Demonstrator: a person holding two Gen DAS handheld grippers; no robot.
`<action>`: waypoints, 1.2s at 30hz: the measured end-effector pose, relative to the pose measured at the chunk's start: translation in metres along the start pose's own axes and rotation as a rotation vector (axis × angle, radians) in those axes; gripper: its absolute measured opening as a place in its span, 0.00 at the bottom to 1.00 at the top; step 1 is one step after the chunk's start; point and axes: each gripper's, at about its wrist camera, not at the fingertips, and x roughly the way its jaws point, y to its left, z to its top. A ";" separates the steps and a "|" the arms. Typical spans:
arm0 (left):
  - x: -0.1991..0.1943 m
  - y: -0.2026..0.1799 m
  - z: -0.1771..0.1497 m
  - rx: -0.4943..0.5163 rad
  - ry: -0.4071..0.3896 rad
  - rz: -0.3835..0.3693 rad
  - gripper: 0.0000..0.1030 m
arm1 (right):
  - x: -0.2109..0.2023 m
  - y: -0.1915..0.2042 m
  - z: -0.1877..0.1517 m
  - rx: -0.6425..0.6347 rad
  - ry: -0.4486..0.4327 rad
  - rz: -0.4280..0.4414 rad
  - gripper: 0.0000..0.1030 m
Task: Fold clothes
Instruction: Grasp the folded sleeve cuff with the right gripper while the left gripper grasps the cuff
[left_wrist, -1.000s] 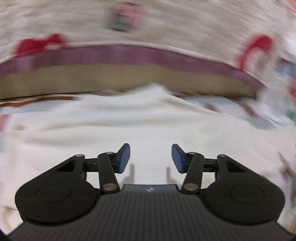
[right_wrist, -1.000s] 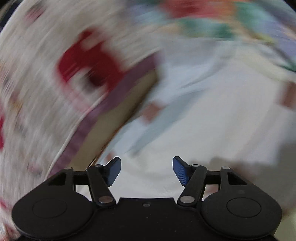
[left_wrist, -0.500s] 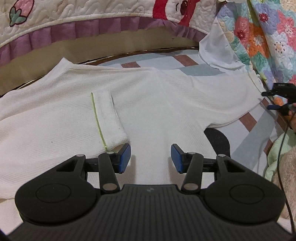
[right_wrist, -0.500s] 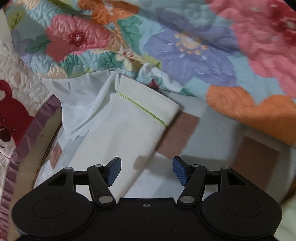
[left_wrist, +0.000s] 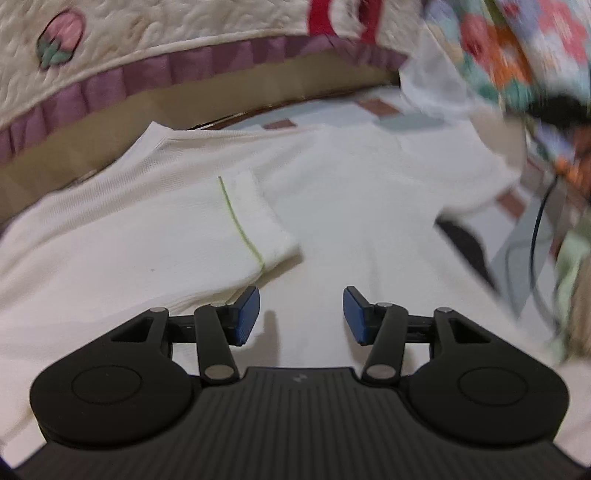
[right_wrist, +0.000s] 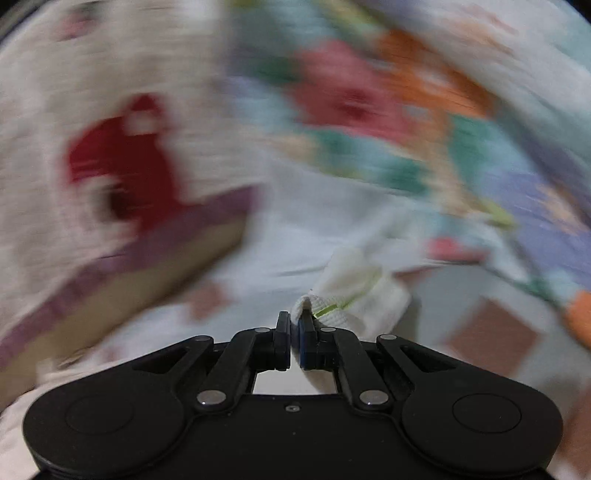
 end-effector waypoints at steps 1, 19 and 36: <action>-0.002 0.000 -0.001 0.011 -0.009 0.004 0.48 | -0.002 0.021 -0.001 -0.008 0.003 0.062 0.07; -0.035 0.058 -0.035 -0.266 -0.215 0.103 0.49 | -0.015 0.256 -0.131 -0.875 0.032 0.264 0.62; 0.024 0.055 0.025 -0.187 -0.205 0.118 0.03 | 0.050 0.137 -0.098 -0.188 0.306 0.098 0.66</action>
